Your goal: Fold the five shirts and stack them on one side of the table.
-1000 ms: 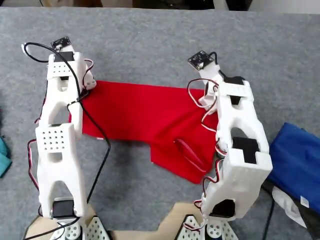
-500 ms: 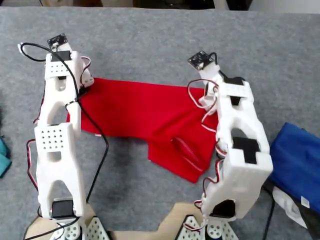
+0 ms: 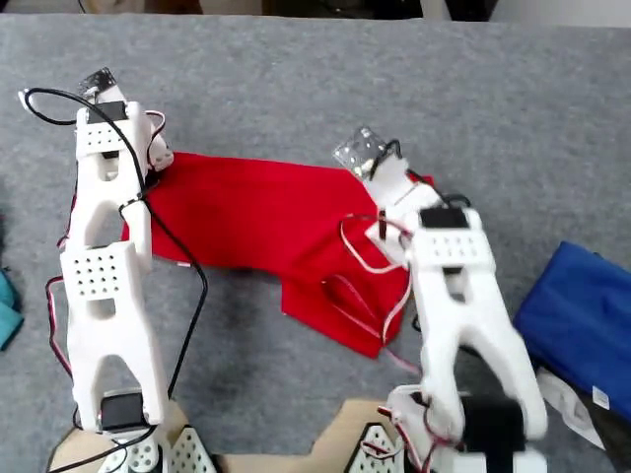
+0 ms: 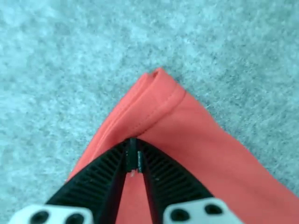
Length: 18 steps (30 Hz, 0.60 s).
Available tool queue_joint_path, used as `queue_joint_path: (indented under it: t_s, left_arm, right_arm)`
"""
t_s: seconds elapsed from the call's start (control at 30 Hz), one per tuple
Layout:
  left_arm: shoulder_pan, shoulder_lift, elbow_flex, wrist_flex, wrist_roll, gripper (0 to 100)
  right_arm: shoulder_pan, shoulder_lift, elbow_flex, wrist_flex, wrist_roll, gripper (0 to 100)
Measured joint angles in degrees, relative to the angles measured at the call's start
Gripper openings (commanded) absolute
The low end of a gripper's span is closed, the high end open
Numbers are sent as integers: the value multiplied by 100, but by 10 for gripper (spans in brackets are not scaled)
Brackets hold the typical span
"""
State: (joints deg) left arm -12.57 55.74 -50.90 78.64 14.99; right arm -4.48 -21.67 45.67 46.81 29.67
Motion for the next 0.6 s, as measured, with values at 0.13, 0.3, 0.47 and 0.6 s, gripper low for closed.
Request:
queue_joint_path:
  t_s: [0.13, 0.3, 0.47, 0.6]
  left_arm:
    - [0, 0, 0, 0, 0, 20]
    - [0, 0, 0, -18, 0, 20]
    - [0, 0, 0, -26, 26, 20]
    - [0, 0, 0, -26, 53, 20]
  right_arm:
    - [308, -712, 149, 0, 105, 4]
    - [-35, -1037, 193, 589, 334, 5]
    - [-879, -440, 316, 360, -62, 5]
    - [-958, 431, 316, 273, -123, 5]
